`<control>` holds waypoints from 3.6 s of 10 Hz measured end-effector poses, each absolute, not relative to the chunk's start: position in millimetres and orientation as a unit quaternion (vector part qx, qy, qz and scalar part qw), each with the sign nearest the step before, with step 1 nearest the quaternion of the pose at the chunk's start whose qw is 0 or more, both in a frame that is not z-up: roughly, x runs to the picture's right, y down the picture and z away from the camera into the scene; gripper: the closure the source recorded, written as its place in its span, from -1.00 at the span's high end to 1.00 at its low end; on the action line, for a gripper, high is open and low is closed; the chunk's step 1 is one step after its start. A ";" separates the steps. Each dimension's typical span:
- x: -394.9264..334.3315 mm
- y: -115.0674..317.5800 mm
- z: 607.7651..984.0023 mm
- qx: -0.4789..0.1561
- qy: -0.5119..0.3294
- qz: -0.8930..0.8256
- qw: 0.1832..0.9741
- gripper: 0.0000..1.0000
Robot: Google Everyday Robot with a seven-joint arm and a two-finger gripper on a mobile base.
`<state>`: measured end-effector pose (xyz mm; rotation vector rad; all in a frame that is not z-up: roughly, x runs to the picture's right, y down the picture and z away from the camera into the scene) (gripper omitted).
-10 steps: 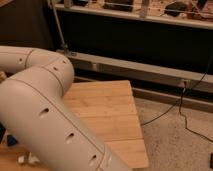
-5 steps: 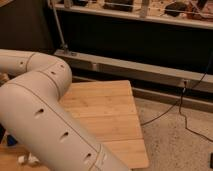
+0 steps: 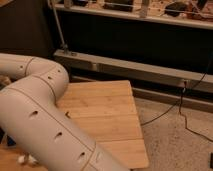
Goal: Place the ceramic cup over the eraser
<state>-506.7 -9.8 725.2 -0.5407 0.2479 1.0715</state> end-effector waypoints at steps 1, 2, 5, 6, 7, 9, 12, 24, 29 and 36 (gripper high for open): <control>-507.5 -7.9 728.0 -0.254 0.119 0.501 0.819 -1.00; -508.7 -4.5 732.5 -0.254 0.123 0.499 0.820 -1.00; -511.3 2.8 742.3 -0.255 0.132 0.495 0.820 -1.00; -512.0 4.9 745.2 -0.256 0.135 0.494 0.820 -1.00; -512.6 6.7 747.3 -0.257 0.137 0.493 0.820 -1.00; -513.3 12.5 753.5 -0.261 0.142 0.490 0.820 -0.89; -517.2 20.3 759.6 -0.265 0.145 0.476 0.826 -0.26; -515.8 30.6 776.0 -0.271 0.160 0.467 0.826 0.60; -506.7 14.7 766.7 -0.265 0.154 0.473 0.826 0.60; -383.5 -43.3 656.6 -0.196 0.081 0.540 0.815 0.60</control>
